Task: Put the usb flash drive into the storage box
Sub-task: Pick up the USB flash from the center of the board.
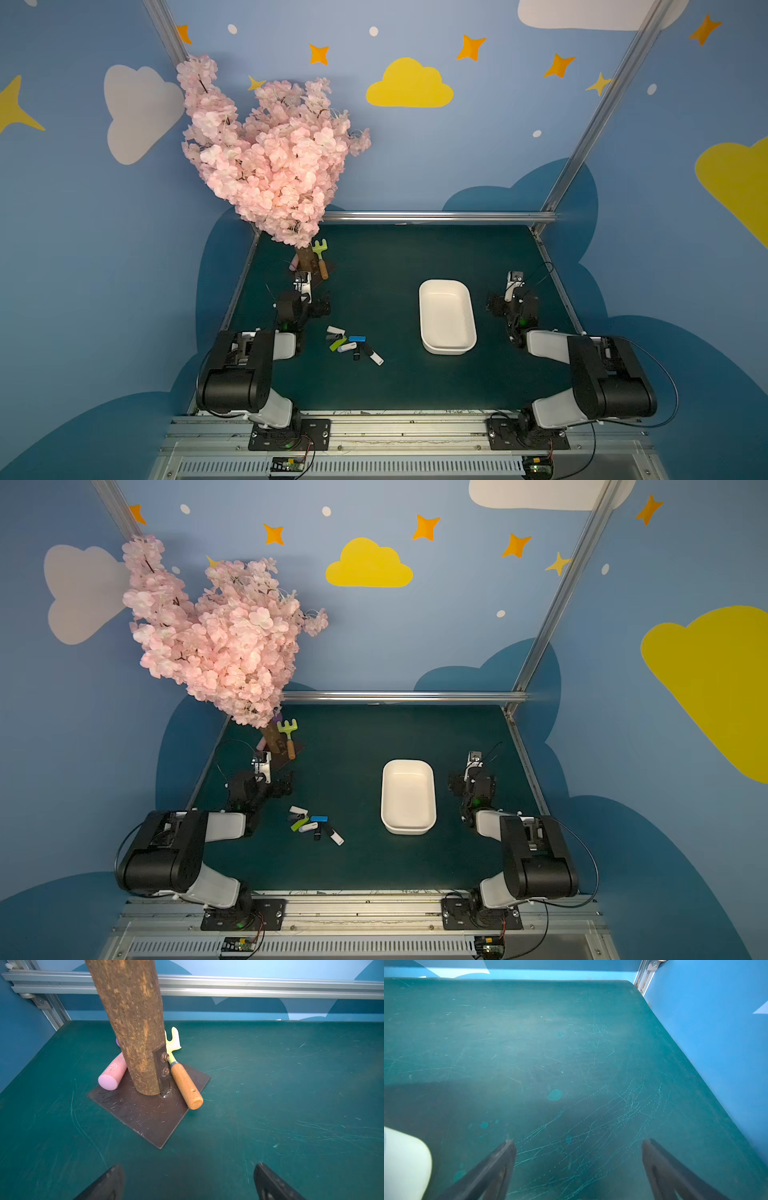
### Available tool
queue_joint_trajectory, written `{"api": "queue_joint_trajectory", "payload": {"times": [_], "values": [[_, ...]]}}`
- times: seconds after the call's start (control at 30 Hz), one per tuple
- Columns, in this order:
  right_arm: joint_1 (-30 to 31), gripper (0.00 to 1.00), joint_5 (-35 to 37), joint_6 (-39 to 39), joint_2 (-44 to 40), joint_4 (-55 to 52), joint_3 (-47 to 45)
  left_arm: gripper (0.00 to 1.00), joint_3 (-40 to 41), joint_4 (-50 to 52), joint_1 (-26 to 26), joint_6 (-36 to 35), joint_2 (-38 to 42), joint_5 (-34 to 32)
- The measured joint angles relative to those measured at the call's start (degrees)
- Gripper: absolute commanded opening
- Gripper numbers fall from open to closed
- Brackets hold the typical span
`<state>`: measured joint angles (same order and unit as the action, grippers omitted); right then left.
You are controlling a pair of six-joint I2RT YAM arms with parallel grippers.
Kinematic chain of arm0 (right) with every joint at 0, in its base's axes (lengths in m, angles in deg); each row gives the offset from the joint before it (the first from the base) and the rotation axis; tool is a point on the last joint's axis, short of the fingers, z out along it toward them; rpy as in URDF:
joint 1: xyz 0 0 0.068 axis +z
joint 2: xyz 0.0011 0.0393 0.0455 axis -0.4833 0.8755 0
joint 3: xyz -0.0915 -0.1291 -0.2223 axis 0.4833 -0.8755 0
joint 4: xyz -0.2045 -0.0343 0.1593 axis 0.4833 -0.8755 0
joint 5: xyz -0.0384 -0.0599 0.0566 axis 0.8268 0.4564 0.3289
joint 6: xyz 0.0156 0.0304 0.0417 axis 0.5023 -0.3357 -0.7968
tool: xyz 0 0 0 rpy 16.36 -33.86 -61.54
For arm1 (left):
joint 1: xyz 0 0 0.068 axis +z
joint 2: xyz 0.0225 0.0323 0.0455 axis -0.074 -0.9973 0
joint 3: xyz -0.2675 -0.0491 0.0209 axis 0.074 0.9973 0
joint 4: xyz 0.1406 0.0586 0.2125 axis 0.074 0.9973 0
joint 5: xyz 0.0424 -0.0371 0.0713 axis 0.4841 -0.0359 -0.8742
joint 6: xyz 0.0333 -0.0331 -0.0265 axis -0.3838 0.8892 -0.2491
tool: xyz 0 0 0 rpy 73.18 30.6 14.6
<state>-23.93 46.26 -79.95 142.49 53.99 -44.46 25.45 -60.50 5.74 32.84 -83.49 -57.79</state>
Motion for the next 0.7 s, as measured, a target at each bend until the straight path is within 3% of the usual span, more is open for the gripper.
{"api": "queue_joint_trajectory", "payload": {"times": [0.7], "values": [[-0.2,0.98,-0.6,0.0,0.0,0.0,0.0,1.0,0.0,0.0,0.3,0.2,0.0,0.1]]}}
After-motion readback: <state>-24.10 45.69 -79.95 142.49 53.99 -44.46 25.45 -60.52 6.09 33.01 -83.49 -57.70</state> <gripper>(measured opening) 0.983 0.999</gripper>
